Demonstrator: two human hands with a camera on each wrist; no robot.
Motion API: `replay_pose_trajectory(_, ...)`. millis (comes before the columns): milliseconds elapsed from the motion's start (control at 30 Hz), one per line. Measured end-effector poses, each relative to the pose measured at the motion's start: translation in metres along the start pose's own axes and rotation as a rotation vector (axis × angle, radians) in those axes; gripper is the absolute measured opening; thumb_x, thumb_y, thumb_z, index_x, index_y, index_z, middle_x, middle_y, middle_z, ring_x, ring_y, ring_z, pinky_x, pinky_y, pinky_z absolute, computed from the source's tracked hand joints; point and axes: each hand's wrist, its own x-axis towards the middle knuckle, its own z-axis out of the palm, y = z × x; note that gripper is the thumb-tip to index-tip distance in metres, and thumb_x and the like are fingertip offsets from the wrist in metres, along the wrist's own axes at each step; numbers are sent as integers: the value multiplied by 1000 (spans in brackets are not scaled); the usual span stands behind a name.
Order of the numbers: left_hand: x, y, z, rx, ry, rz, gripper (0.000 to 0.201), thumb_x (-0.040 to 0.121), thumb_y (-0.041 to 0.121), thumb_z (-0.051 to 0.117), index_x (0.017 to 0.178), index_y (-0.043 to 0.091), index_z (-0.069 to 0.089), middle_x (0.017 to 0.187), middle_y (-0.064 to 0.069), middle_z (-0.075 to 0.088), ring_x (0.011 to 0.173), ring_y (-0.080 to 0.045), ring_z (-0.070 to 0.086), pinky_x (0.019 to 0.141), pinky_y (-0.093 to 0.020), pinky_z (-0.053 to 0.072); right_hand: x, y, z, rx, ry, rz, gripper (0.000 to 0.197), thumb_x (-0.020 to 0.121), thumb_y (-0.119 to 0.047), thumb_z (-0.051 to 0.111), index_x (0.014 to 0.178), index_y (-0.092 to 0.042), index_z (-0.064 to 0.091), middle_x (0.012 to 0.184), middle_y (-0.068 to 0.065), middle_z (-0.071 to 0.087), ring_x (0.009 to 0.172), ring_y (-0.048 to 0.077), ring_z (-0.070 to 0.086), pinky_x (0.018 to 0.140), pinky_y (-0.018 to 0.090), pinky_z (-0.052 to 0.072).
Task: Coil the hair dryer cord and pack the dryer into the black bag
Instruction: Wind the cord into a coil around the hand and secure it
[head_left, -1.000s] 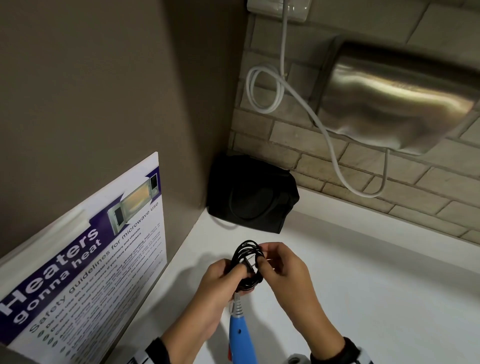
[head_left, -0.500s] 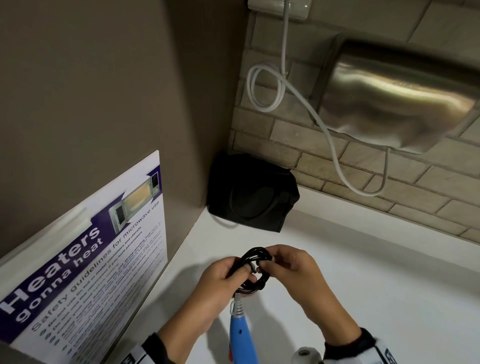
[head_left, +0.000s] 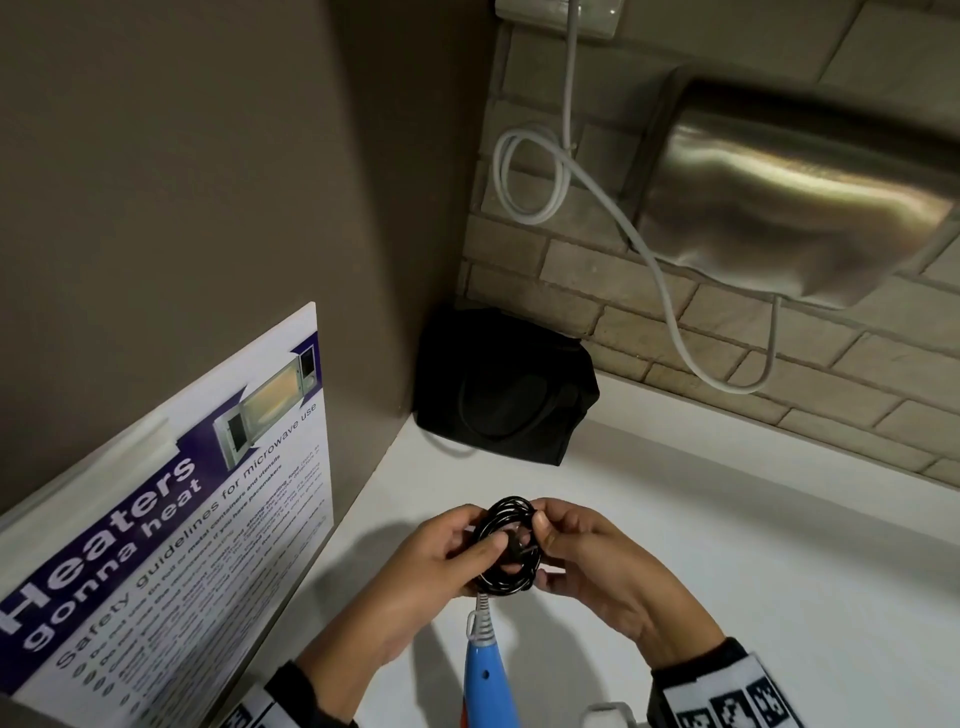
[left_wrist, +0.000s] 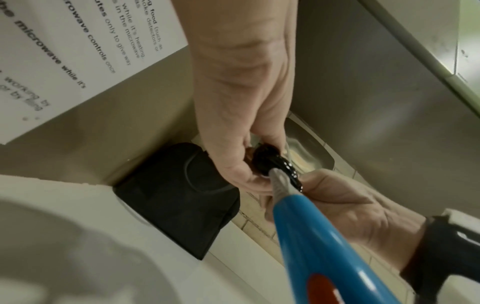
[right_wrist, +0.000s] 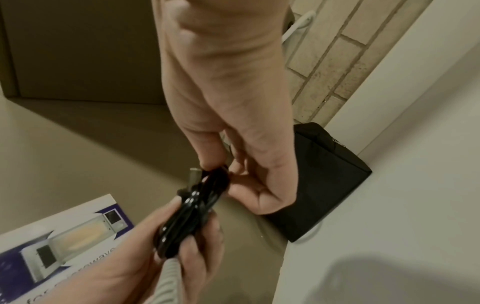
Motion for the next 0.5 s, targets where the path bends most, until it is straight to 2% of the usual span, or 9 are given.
replay_pose_trajectory(67, 1, 0, 0, -39, -21, -17, 22, 90, 20, 60, 110, 11, 66, 105, -12, 73, 101, -25, 69, 90, -38, 54, 1, 0, -1, 4, 30, -1, 14, 97, -16, 50, 92, -15, 63, 83, 4, 61, 77, 16, 54, 66, 26, 43)
replay_pose_trajectory(167, 1, -3, 1, -93, -50, -47, 24, 90, 14, 60, 113, 9, 64, 110, -14, 72, 105, -27, 68, 94, -39, 52, 3, 1, -2, -65, 98, -55, 12, 96, -21, 53, 101, -13, 60, 91, 9, 66, 79, 17, 60, 70, 28, 48)
replay_pose_trajectory(233, 1, -6, 2, -79, -79, -48, 30, 85, 6, 66, 114, 10, 63, 110, -12, 72, 105, -25, 67, 90, -32, 52, 2, 3, -3, -127, 150, -119, 15, 97, -23, 51, 107, -14, 59, 95, 12, 66, 80, 16, 64, 72, 29, 53)
replay_pose_trajectory(300, 3, -10, 1, -71, -58, -46, 34, 80, 0, 68, 112, 9, 61, 106, -10, 74, 101, -22, 68, 87, -29, 52, 0, 3, -3, -131, 162, -167, 20, 98, -29, 47, 110, -21, 61, 98, 9, 65, 85, 15, 66, 79, 32, 56)
replay_pose_trajectory(367, 5, -14, 1, -59, 9, -50, 28, 83, -2, 64, 110, 6, 61, 103, -9, 75, 99, -22, 69, 89, -29, 52, -5, 3, -2, -98, 109, -186, 25, 96, -35, 46, 114, -27, 61, 103, 8, 67, 95, 18, 66, 89, 38, 55)
replay_pose_trajectory(433, 7, -18, 2, -44, 68, -64, 23, 87, -1, 60, 110, 5, 62, 103, -9, 75, 100, -22, 70, 91, -30, 52, -8, 6, -2, -76, 51, -187, 30, 92, -32, 56, 121, -29, 58, 111, 12, 66, 105, 25, 65, 94, 42, 53)
replay_pose_trajectory(500, 9, -20, 4, -50, 89, -78, 22, 89, 0, 58, 109, 7, 63, 103, -9, 75, 101, -21, 69, 90, -31, 52, -8, 14, -3, -61, 45, -177, 43, 85, -22, 67, 126, -27, 54, 115, 19, 64, 108, 32, 64, 97, 43, 52)
